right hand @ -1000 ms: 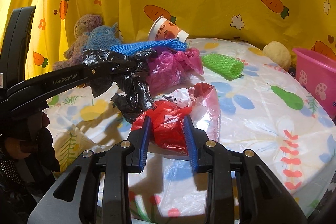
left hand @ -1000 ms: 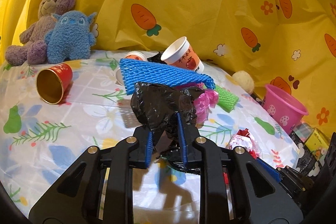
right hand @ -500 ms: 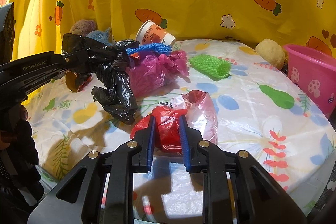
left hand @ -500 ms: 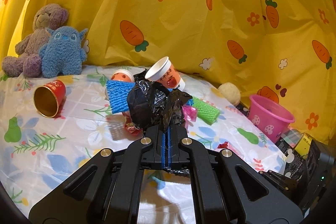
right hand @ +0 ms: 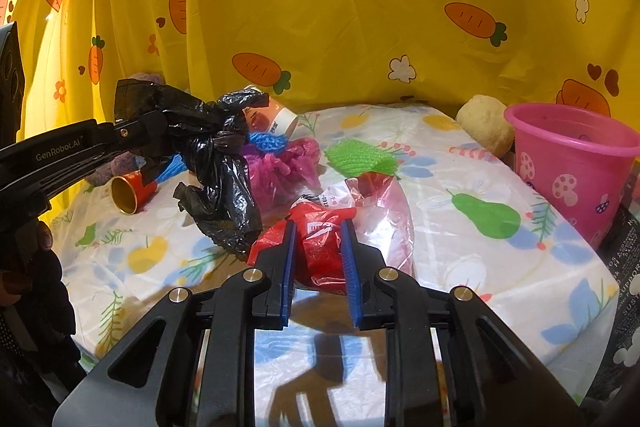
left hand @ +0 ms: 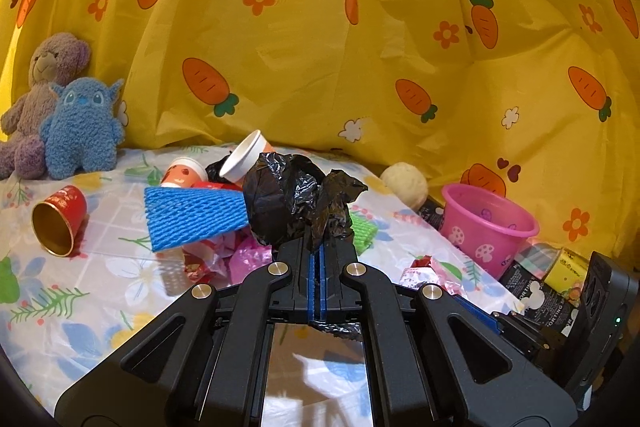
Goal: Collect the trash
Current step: 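Carry the black bag in the left tool while the right tool carries the red bag to the pink bucket, then open the left tool over the pink bucket while the right tool releases its bag, then move both tools back over the remaining items on the table, then grasp the blue foam net with the left tool while the right tool grasps the pink bag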
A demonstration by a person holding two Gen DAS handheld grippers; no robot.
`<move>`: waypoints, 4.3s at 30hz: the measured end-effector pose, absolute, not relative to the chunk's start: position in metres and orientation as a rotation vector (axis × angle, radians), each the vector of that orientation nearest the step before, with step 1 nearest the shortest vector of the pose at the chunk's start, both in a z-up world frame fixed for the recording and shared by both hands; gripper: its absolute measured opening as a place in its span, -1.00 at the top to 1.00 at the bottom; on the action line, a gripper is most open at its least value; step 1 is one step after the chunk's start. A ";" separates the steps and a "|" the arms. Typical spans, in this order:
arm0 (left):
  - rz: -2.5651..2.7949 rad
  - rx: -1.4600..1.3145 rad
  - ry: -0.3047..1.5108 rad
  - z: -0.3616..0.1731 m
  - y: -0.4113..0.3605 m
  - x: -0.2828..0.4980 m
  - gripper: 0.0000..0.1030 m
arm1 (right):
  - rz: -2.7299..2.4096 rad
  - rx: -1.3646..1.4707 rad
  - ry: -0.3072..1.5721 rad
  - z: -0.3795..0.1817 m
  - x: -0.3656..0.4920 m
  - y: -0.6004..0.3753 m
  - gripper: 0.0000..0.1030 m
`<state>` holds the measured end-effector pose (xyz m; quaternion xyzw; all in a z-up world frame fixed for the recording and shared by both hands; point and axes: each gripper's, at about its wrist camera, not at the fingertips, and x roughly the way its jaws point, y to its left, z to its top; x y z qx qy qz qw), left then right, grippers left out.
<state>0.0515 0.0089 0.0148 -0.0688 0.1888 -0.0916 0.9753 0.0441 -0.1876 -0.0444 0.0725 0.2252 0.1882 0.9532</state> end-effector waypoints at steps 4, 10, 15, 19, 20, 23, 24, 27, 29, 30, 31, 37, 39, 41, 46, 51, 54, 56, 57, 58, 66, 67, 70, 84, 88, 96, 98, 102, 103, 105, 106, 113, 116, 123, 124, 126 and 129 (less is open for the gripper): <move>-0.250 -0.129 0.370 0.030 -0.015 0.067 1.00 | 0.324 0.154 0.406 -0.027 0.054 -0.211 0.56; -0.368 -0.081 0.319 0.057 -0.077 0.099 1.00 | 0.162 0.138 0.309 -0.002 0.083 -0.262 0.56; -0.482 -0.063 0.309 0.070 -0.140 0.142 1.00 | 0.022 0.140 0.273 0.004 0.117 -0.305 0.56; -0.570 -0.070 0.328 0.067 -0.184 0.180 0.99 | -0.060 0.154 0.270 0.002 0.138 -0.338 0.56; -0.582 -0.072 0.336 0.065 -0.194 0.189 1.00 | -0.072 0.158 0.272 0.001 0.141 -0.345 0.56; -0.611 -0.073 0.363 0.056 -0.221 0.215 1.00 | -0.102 0.171 0.288 -0.004 0.154 -0.364 0.56; -0.614 -0.072 0.369 0.052 -0.229 0.222 0.99 | -0.111 0.173 0.293 -0.006 0.157 -0.368 0.56; -0.632 -0.072 0.391 0.041 -0.249 0.239 0.99 | -0.131 0.179 0.310 -0.013 0.166 -0.378 0.56; -0.635 -0.052 0.398 0.034 -0.261 0.246 0.99 | -0.141 0.188 0.319 -0.017 0.171 -0.385 0.56; -0.640 -0.046 0.404 0.030 -0.266 0.248 0.99 | -0.143 0.194 0.323 -0.018 0.173 -0.387 0.56; -0.649 -0.045 0.414 0.026 -0.270 0.251 0.99 | -0.143 0.200 0.328 -0.019 0.175 -0.390 0.56; -0.677 -0.045 0.473 0.008 -0.281 0.265 0.99 | -0.145 0.203 0.355 -0.029 0.184 -0.396 0.55; -0.677 -0.044 0.481 0.004 -0.282 0.268 0.99 | -0.146 0.201 0.360 -0.030 0.187 -0.396 0.55; -0.679 -0.046 0.492 0.002 -0.283 0.271 0.99 | -0.148 0.199 0.364 -0.032 0.189 -0.397 0.54; -0.696 -0.046 0.516 -0.005 -0.285 0.274 0.99 | -0.150 0.205 0.373 -0.035 0.194 -0.398 0.54; -0.712 -0.045 0.546 -0.009 -0.286 0.277 0.92 | -0.153 0.213 0.384 -0.039 0.196 -0.402 0.38; -0.710 -0.041 0.548 -0.010 -0.286 0.277 0.53 | -0.158 0.215 0.381 -0.040 0.194 -0.404 0.14; -0.690 -0.051 0.539 -0.010 -0.283 0.276 0.13 | -0.168 0.218 0.385 -0.041 0.193 -0.406 0.14; -0.679 -0.060 0.530 -0.009 -0.280 0.276 -0.14 | -0.169 0.222 0.389 -0.042 0.192 -0.407 0.12; -0.671 -0.070 0.520 -0.008 -0.277 0.274 -0.21 | -0.169 0.226 0.390 -0.042 0.191 -0.407 0.10; -0.573 -0.081 0.459 0.002 -0.249 0.258 -0.81 | -0.179 0.228 0.376 -0.039 0.179 -0.403 -0.33; -0.563 -0.081 0.455 0.003 -0.244 0.255 -0.83 | -0.181 0.232 0.372 -0.039 0.177 -0.402 -0.39; -0.536 -0.077 0.443 0.004 -0.231 0.245 -0.87 | -0.183 0.237 0.372 -0.038 0.172 -0.399 -0.49; -0.371 -0.055 0.432 0.005 -0.170 0.189 -0.88 | -0.169 0.186 0.376 -0.030 0.135 -0.356 -0.63; -0.329 -0.053 0.434 0.003 -0.152 0.173 -0.88 | -0.160 0.167 0.354 -0.024 0.120 -0.337 -0.63; -0.273 -0.045 0.425 -0.002 -0.119 0.141 -0.88 | -0.125 0.159 0.344 -0.022 0.095 -0.308 -0.63; -0.247 -0.042 0.418 -0.003 -0.110 0.133 -0.88 | -0.114 0.160 0.348 -0.023 0.090 -0.299 -0.63; -0.189 -0.042 0.414 -0.007 -0.087 0.119 -0.88 | -0.076 0.154 0.358 -0.024 0.084 -0.280 -0.63; -0.179 -0.045 0.414 -0.008 -0.081 0.116 -0.88 | -0.064 0.151 0.361 -0.024 0.083 -0.275 -0.63; -0.149 -0.047 0.411 -0.010 -0.067 0.110 -0.88 | -0.038 0.143 0.366 -0.024 0.082 -0.263 -0.63; -0.129 -0.048 0.410 -0.011 -0.059 0.108 -0.88 | -0.025 0.138 0.367 -0.024 0.081 -0.256 -0.63; 0.009 -0.053 0.417 -0.021 -0.002 0.092 -0.88 | 0.068 0.104 0.382 -0.024 0.078 -0.214 -0.63; 0.064 -0.087 0.427 -0.023 0.026 0.089 -0.88 | 0.105 0.089 0.390 -0.026 0.078 -0.195 -0.63; 0.123 -0.165 0.439 -0.023 0.081 0.090 -0.88 | 0.199 0.061 0.418 -0.032 0.085 -0.151 -0.63; 0.123 -0.174 0.441 -0.024 0.086 0.092 -0.88 | 0.212 0.056 0.423 -0.032 0.086 -0.145 -0.63; 0.106 -0.196 0.449 -0.024 0.094 0.097 -0.87 | 0.236 0.049 0.432 -0.034 0.089 -0.133 -0.63; 0.071 -0.250 0.478 -0.028 0.106 0.108 -0.68 | 0.264 0.037 0.441 -0.035 0.092 -0.119 -0.63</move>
